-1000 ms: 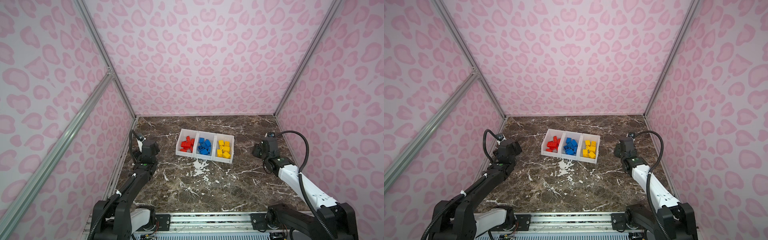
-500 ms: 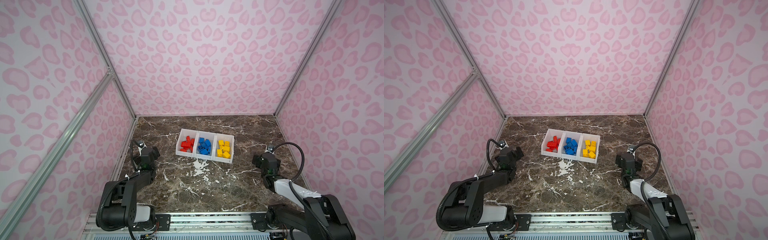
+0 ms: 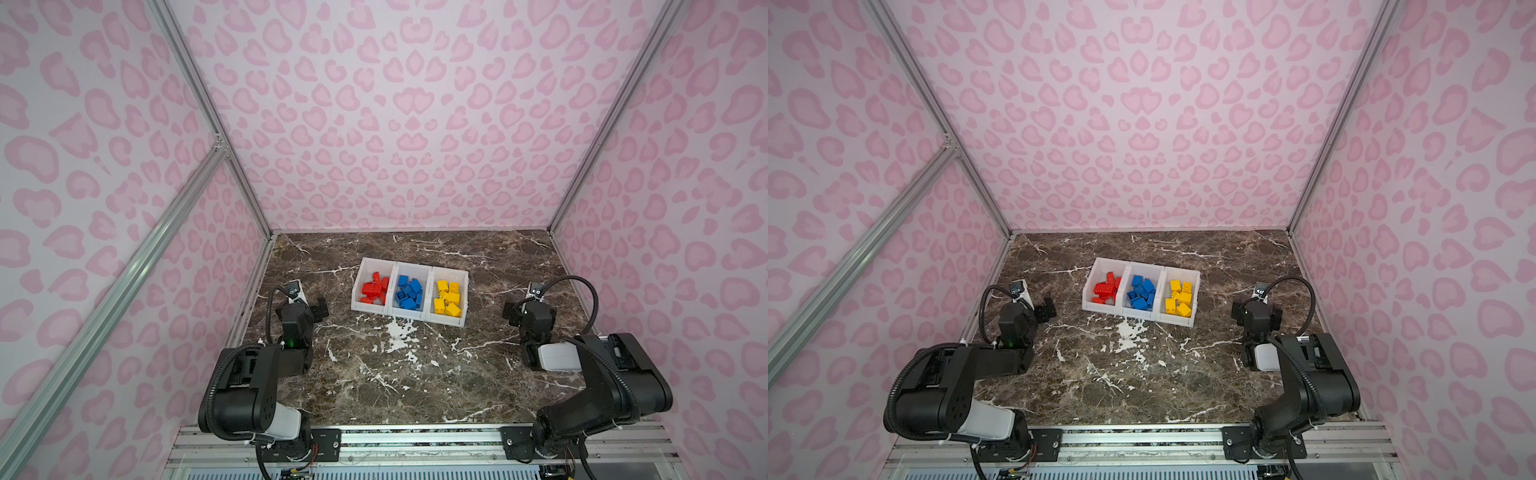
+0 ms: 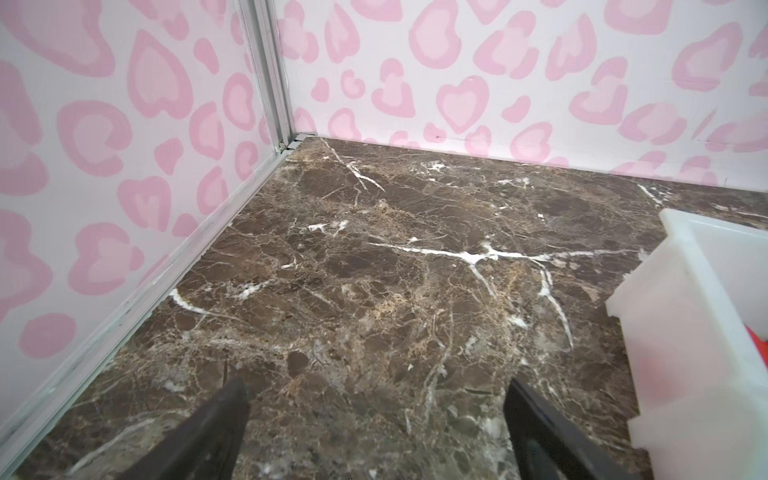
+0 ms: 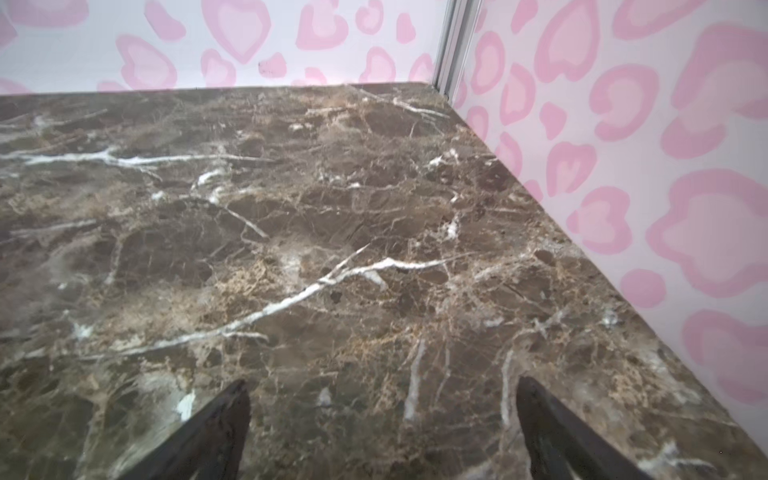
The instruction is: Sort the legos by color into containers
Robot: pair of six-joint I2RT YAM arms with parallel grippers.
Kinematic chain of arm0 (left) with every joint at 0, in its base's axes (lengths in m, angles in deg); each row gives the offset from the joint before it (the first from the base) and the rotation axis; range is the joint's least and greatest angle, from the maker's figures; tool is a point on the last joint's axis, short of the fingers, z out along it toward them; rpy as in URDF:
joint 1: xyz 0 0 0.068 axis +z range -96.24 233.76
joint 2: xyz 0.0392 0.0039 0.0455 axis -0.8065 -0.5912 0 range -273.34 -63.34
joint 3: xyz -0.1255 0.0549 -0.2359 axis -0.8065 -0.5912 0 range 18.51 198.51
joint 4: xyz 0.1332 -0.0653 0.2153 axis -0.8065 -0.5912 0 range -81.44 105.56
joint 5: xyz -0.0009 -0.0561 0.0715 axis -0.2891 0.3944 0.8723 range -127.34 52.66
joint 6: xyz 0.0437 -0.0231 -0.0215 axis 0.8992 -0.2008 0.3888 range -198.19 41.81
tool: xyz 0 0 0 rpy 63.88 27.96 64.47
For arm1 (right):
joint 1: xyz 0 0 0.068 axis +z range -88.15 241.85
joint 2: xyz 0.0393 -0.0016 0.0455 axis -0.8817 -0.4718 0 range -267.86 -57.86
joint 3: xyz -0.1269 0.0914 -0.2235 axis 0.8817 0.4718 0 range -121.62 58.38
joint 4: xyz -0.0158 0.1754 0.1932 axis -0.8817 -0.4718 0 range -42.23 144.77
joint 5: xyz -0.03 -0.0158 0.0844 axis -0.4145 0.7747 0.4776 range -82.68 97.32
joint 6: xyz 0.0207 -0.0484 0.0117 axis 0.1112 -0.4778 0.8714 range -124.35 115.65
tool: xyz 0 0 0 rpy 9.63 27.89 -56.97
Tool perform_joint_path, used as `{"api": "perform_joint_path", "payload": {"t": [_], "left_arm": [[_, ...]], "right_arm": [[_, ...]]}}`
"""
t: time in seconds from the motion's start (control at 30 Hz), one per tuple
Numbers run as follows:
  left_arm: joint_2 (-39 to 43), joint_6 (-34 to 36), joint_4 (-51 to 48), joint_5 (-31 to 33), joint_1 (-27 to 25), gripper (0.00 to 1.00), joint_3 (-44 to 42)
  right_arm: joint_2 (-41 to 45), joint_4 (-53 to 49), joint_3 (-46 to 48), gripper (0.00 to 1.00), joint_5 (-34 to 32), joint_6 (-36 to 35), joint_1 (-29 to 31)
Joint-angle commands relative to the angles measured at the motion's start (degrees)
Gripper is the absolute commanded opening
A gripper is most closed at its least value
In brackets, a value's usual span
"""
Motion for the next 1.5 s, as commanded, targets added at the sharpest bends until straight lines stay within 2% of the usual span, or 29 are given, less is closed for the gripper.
{"api": "perform_joint_path", "payload": {"t": [0.0,0.07,0.17,0.27,0.4,0.5,1.47], "left_arm": [[0.04,0.94,3.27,-0.9,-0.01,0.97,0.15],[0.07,0.95,3.45,-0.99,0.05,0.97,0.03],[0.09,0.93,3.45,-1.01,-0.02,0.97,0.04],[0.04,0.99,3.44,-1.05,-0.03,0.97,0.06],[0.03,0.93,3.33,-0.97,-0.02,0.97,0.12],[0.1,0.93,3.38,-0.97,0.05,0.97,0.08],[-0.36,0.77,2.12,-1.4,0.17,0.97,1.0]], "right_arm": [[-1.63,11.35,1.08,1.0,0.73,-1.25,0.15],[1.16,1.46,-1.38,1.0,0.82,-0.6,0.14],[-1.45,10.29,0.78,1.0,0.91,-1.68,0.33],[0.94,2.16,-1.22,1.0,0.68,-0.91,0.33],[-0.59,7.31,0.15,1.0,0.5,-1.08,0.37],[0.67,3.01,-1.03,1.0,0.65,-1.08,0.31],[0.31,3.09,-1.19,1.0,0.5,-1.07,0.46]]}}
